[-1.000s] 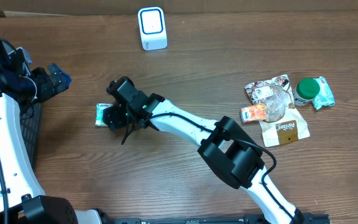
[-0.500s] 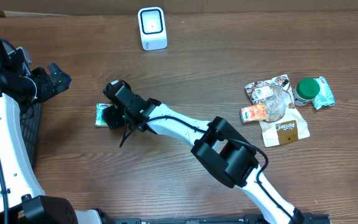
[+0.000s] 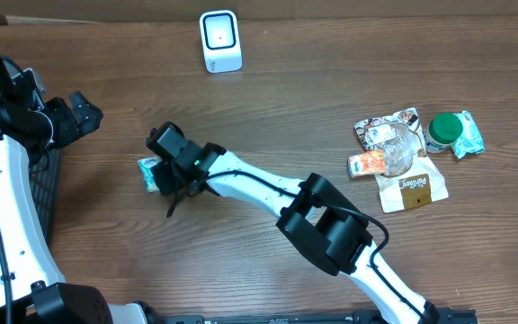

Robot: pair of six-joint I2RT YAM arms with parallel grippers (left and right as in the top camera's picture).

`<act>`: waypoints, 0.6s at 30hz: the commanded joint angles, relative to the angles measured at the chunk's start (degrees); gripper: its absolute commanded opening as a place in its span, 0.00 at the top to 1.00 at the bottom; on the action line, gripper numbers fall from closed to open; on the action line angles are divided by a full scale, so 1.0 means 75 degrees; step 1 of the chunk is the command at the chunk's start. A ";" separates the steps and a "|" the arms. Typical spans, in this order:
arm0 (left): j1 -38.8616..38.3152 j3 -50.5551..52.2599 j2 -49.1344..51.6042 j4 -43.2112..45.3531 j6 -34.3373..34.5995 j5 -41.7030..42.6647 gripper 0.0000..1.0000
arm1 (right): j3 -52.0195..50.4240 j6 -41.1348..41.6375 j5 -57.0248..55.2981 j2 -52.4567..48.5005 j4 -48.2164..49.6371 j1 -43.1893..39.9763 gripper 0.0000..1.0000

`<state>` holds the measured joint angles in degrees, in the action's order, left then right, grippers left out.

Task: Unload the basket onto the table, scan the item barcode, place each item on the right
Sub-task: 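Move the right gripper left and grasp the green Kleenex pack, then lift the Kleenex pack and hold it in front of the scanner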

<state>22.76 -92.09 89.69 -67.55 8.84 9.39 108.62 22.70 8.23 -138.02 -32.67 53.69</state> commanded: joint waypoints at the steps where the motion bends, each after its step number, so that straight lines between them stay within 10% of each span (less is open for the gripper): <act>1: 0.0006 -0.0134 0.0003 0.0015 0.0079 0.0070 0.01 | 0.0256 -0.0271 -0.0119 0.0428 -0.0944 -0.0391 0.96; 18: 0.0006 -0.0134 0.0003 0.0012 0.0079 0.0070 0.00 | 0.0717 -0.3771 0.0058 0.1078 -0.5214 -0.2381 0.96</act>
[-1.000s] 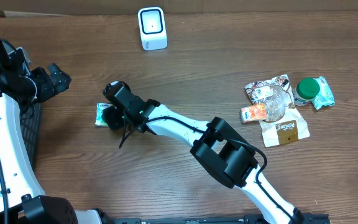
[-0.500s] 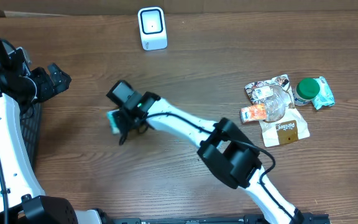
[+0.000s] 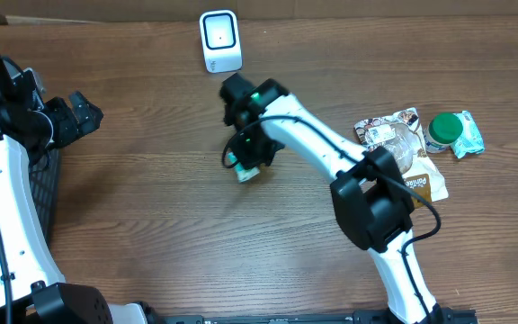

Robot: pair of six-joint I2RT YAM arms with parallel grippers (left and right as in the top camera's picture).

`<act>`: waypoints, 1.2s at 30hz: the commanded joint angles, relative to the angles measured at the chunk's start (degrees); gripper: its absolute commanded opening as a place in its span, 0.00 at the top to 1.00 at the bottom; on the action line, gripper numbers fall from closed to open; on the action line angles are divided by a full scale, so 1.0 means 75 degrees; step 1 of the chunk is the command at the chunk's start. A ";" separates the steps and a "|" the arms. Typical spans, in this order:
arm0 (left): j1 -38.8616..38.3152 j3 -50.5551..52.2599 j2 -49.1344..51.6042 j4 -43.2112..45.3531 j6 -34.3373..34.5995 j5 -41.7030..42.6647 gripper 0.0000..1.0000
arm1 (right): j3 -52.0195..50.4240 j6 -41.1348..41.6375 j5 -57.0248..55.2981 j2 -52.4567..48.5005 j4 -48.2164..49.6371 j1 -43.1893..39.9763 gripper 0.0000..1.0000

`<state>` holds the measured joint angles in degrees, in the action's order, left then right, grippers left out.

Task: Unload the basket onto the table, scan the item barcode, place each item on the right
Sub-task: 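Lift the Kleenex pack and hold it in front of the scanner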

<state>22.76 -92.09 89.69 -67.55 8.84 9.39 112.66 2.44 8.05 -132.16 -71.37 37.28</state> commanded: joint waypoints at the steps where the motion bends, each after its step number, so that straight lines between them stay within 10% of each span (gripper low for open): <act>1: 0.0006 -0.0134 0.0003 0.0017 0.0079 0.0070 0.00 | 0.0175 -0.1262 0.0300 0.0297 -0.0070 -0.0289 0.96; 19: 0.0006 -0.0134 0.0003 0.0015 0.0079 0.0070 0.00 | 0.0189 -0.2194 1.0069 0.0481 -0.0583 -0.2757 0.96; 36: 0.0006 -0.0134 0.0003 0.0015 0.0079 0.0070 0.01 | 0.0189 -0.2973 1.0923 0.0539 -0.0731 -0.3086 0.96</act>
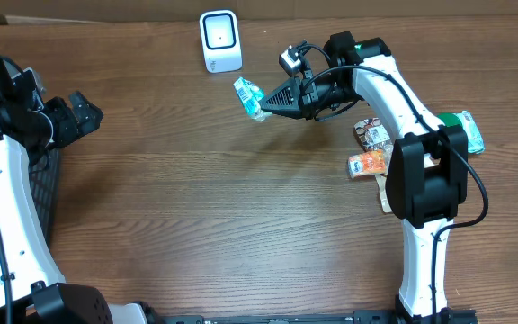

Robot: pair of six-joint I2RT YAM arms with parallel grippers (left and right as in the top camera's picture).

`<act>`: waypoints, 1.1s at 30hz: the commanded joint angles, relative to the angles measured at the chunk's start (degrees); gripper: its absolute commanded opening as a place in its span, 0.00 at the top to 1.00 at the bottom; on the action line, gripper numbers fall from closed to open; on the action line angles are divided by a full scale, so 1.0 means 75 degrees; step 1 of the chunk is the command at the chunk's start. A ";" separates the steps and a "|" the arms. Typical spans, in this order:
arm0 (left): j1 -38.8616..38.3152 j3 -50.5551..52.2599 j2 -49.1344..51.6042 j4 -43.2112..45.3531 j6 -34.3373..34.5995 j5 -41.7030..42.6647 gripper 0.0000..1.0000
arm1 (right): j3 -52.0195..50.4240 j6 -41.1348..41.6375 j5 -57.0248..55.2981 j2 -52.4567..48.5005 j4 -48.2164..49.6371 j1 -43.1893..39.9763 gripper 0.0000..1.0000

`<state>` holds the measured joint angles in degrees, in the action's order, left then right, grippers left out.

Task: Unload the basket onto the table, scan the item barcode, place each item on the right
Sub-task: 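Lift the Kleenex pack and hold it in front of the scanner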

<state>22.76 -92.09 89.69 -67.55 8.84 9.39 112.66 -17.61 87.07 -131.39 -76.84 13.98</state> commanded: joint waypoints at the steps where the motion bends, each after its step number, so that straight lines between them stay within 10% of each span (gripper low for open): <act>1: 0.0006 -0.0134 0.0003 0.0015 0.0079 0.0070 0.00 | 0.0189 -0.0321 0.0388 0.0463 -0.0006 0.0017 0.96; 8: 0.0006 -0.0134 0.0003 0.0015 0.0079 0.0070 0.00 | 0.0189 -0.0516 -0.0169 0.0737 0.0023 0.0012 0.96; 21: 0.0006 -0.0134 0.0003 0.0015 0.0079 0.0070 0.01 | 0.0303 0.2311 -0.6426 0.0784 -0.0184 0.0353 0.96; 33: 0.0006 -0.0134 0.0003 0.0015 0.0076 0.0070 0.01 | 0.3920 0.3430 -1.0791 0.0781 -0.0740 0.1326 0.96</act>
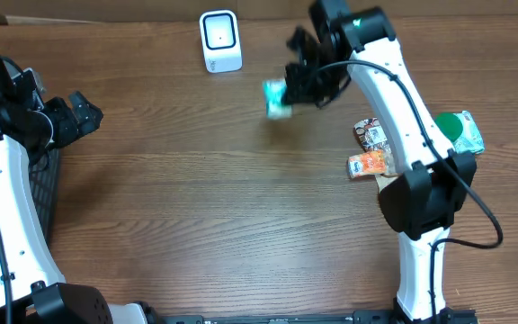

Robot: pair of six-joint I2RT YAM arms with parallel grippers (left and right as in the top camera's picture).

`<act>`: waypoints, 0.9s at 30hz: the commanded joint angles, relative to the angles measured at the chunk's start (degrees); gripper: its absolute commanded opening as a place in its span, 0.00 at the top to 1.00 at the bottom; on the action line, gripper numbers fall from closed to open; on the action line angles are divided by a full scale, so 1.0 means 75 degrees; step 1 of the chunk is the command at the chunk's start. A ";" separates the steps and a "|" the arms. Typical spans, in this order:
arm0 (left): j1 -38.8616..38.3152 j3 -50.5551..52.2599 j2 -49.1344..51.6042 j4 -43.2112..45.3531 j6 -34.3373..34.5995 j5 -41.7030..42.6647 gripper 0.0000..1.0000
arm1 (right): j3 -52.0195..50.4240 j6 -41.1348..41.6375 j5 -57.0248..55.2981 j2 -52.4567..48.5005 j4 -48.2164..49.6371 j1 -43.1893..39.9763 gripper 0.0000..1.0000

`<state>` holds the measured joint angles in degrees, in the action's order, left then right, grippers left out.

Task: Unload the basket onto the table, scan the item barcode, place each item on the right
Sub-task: 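Lift the Kleenex pack and hold it in front of the scanner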

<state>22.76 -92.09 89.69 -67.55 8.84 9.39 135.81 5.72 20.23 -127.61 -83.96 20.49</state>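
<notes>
A small teal and white packet point(277, 97) hangs above the table right of the white barcode scanner point(220, 40), which stands at the back edge. My right gripper point(288, 90) is shut on the packet, the arm reaching in from the right. The picture is blurred around the packet. My left gripper point(81, 114) rests at the far left of the table, nothing between its fingers; whether it is open or shut does not show.
A pile of items lies at the right: a brown pouch point(412, 189), an orange packet point(367, 165), a patterned packet point(380, 130) and a green-lidded tub point(452, 130). A dark rack point(48, 193) sits by the left arm.
The right gripper with the packet has shifted a little to the right and turned, so the packet now hangs about 30 px farther from the scanner. The left arm is unchanged.
The right gripper was down on the teal packet at the table's left-centre. Then it held the packet up nearer the middle. Then it held it out just right of the scanner. Now the packet sits slightly farther right, still gripped.
</notes>
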 commanded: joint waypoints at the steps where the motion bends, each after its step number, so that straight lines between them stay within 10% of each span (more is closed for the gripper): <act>1: 0.0006 -0.0134 0.0003 0.0015 0.0079 0.0070 0.01 | 0.0959 0.0306 -0.2509 0.0277 0.0469 0.0618 0.96; 9: 0.0006 -0.0134 0.0003 0.0015 0.0079 0.0070 0.00 | 0.0685 -0.1894 -0.7493 -0.0437 0.4622 0.1996 0.96; 27: 0.0006 -0.0134 0.0003 0.0015 0.0079 0.0070 0.01 | 0.0685 -0.7673 -0.7280 -0.3255 0.9011 0.2069 0.96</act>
<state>22.76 -92.09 89.69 -67.55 8.84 9.39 140.88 -42.89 -34.44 -150.02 -19.25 36.03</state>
